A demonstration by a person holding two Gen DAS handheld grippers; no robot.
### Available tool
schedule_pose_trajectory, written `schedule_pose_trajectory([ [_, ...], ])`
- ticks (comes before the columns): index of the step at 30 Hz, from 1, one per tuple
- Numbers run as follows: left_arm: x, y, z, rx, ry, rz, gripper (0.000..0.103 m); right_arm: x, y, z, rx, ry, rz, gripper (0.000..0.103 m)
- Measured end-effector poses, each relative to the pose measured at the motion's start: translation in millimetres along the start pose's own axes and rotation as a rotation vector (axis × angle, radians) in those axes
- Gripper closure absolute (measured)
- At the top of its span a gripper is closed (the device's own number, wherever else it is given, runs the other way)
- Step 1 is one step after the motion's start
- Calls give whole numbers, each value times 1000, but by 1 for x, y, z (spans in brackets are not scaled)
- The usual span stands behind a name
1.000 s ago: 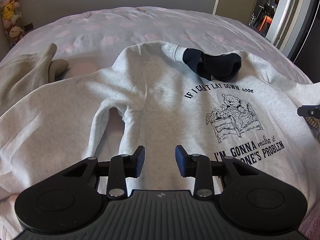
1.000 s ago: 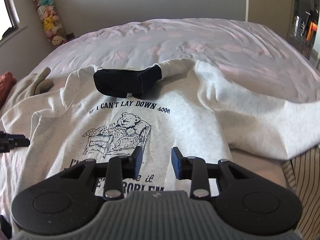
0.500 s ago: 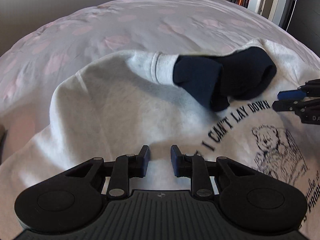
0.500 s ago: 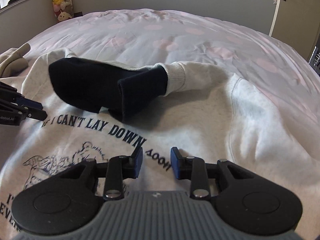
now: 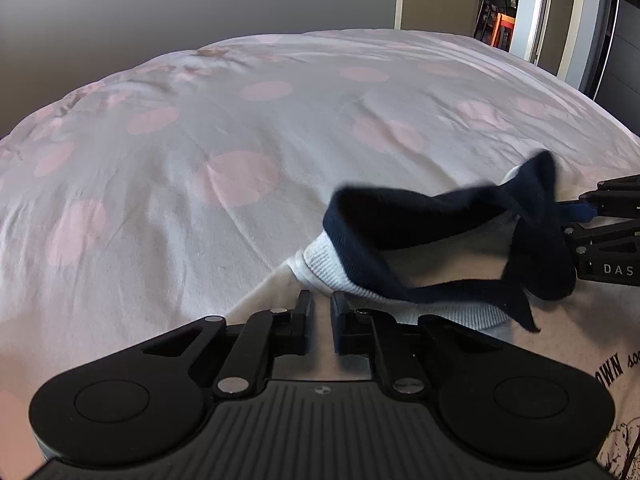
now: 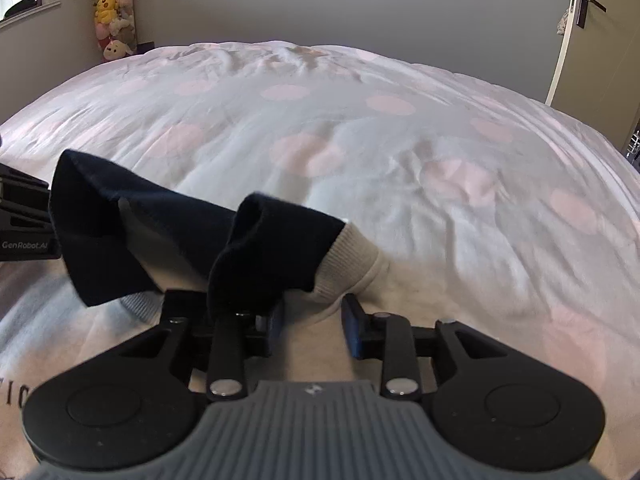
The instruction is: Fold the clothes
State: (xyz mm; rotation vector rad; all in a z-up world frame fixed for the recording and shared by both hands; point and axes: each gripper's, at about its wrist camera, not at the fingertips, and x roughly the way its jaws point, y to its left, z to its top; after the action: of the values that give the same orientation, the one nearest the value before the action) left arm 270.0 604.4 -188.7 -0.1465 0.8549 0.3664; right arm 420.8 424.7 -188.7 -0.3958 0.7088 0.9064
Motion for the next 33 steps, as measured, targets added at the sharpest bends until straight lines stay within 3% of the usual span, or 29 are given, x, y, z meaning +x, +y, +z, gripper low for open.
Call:
schedule_pose_trajectory([
  [6,15,3,15,-29,15,11,102,23,-7,20,60,10,-40,55],
  [8,17,-1,17,-11,4,40,102,30,-9,24,71,3,-59,44],
  [11,19,-8,23,0,-9,92,102,41,-21,30,150,27,-32,38],
  [13,17,-8,29,-28,-15,111,99,38,-22,39,164,59,-27,38],
  [15,7,-1,35,-96,-31,85,96,32,-22,48,158,91,-28,39],
  [17,-10,5,36,-144,-57,54,80,15,-24,50,185,63,-12,41],
  [18,-20,7,34,-153,-65,51,77,4,-26,48,207,35,-1,42],
  [20,-38,10,26,-150,-65,36,75,-18,-28,45,238,-13,22,42],
  [26,-97,29,-20,-143,-21,17,73,-71,-6,9,183,1,73,42],
  [29,-139,51,-53,-184,-18,59,67,-99,-3,-20,174,20,42,42],
  [33,-200,88,-96,-260,-28,166,66,-144,3,-64,201,34,25,41],
])
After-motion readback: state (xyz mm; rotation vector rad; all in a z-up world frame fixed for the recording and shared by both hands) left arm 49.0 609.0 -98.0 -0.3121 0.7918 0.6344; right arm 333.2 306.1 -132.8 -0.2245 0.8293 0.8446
